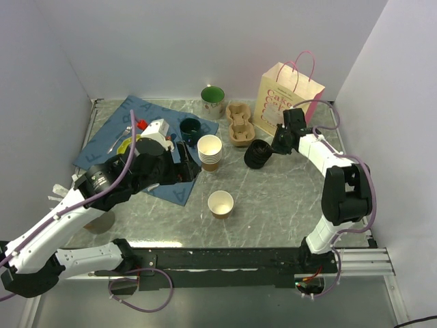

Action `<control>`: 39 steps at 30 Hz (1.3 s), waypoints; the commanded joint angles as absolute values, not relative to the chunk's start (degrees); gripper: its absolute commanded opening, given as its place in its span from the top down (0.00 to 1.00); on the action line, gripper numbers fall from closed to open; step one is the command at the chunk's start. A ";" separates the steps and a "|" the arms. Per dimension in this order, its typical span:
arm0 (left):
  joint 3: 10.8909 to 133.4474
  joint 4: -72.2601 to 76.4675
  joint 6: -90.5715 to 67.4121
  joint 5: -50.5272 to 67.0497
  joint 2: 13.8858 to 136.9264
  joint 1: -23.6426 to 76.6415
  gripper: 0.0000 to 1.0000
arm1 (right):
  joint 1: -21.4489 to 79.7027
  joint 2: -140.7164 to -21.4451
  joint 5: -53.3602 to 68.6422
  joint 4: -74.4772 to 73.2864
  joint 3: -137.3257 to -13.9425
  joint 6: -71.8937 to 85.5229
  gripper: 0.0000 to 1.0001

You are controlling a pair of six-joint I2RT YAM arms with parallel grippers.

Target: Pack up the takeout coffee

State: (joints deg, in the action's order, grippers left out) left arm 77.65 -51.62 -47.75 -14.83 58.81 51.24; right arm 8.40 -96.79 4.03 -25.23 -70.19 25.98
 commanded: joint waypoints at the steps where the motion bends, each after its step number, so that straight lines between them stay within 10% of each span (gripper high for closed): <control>1: 77.17 -50.10 -48.25 -16.52 57.13 51.42 0.02 | 8.70 -95.36 3.69 -25.22 -72.95 24.44 0.78; 10: 76.73 -50.01 -47.20 -16.96 57.13 51.42 0.03 | 8.79 -94.57 3.78 -26.19 -72.77 23.73 0.82; 18: 77.08 -51.24 -45.97 -17.14 56.87 51.42 0.03 | 8.79 -96.59 3.69 -28.04 -73.48 26.63 0.64; 39: 77.17 -51.50 -45.79 -18.02 55.63 51.42 0.03 | 9.40 -97.74 4.57 -28.13 -74.09 26.46 0.76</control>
State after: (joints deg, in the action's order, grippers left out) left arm 77.03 -52.01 -46.19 -16.86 56.49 51.24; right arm 9.04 -97.76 4.56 -28.77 -72.20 26.13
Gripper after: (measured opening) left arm 0.969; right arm 0.275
